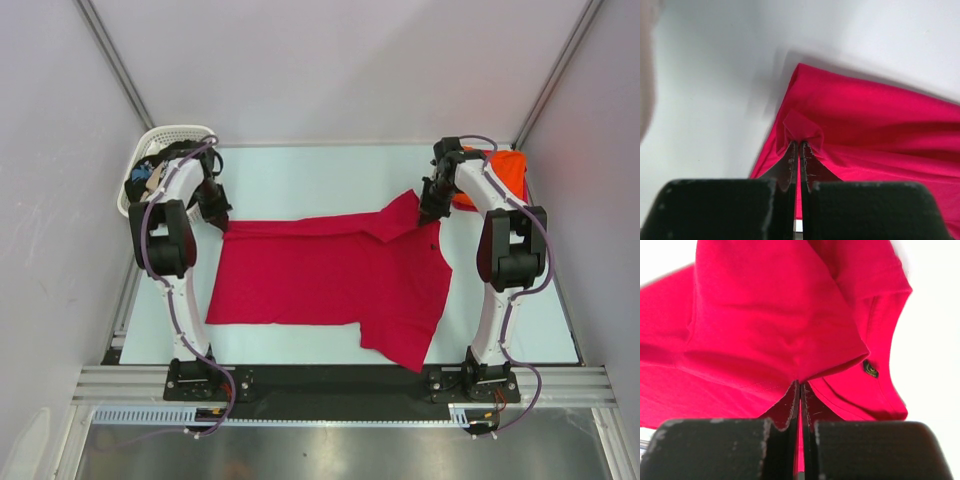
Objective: Fold and stack the t-shirts
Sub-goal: Fold the flattened tshirt in 1/3 of the way
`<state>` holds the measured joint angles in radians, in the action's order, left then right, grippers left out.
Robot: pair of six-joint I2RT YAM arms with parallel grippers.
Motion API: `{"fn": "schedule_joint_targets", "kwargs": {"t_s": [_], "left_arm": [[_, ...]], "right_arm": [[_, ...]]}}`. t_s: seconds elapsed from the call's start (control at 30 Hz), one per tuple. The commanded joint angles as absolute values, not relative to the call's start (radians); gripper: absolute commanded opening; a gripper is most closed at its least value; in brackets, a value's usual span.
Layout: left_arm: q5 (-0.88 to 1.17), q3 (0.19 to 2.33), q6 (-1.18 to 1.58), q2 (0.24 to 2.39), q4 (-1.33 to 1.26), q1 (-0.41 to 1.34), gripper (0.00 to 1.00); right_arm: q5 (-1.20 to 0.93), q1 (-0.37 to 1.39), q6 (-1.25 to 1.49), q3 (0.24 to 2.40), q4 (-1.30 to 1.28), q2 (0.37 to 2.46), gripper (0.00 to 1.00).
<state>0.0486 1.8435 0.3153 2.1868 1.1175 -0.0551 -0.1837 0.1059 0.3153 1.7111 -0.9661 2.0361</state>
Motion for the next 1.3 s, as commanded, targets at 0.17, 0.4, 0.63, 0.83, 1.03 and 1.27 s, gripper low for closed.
{"fn": "schedule_joint_targets", "kwargs": {"t_s": [0.17, 0.4, 0.63, 0.83, 1.03, 1.27], "left_arm": [[0.017, 1.752, 0.294, 2.141, 1.129, -0.029, 0.00], [0.006, 1.736, 0.299, 2.155, 1.134, -0.031, 0.00], [0.020, 1.743, 0.304, 2.167, 1.129, -0.029, 0.00], [0.002, 1.721, 0.308, 2.145, 1.123, -0.031, 0.00], [-0.043, 1.718, 0.316, 2.097, 1.105, -0.029, 0.00], [-0.049, 1.692, 0.307, 2.097, 1.106, -0.031, 0.00]], "right_arm": [[-0.143, 0.117, 0.301, 1.706, -1.086, 2.034, 0.00], [-0.132, 0.126, 0.314, 1.686, -1.117, 2.066, 0.00], [-0.132, 0.133, 0.311, 1.651, -1.129, 2.082, 0.00], [-0.120, 0.137, 0.311, 1.640, -1.131, 2.086, 0.00], [-0.121, 0.137, 0.302, 1.651, -1.147, 2.085, 0.00], [-0.127, 0.140, 0.293, 1.615, -1.154, 2.089, 0.00]]}}
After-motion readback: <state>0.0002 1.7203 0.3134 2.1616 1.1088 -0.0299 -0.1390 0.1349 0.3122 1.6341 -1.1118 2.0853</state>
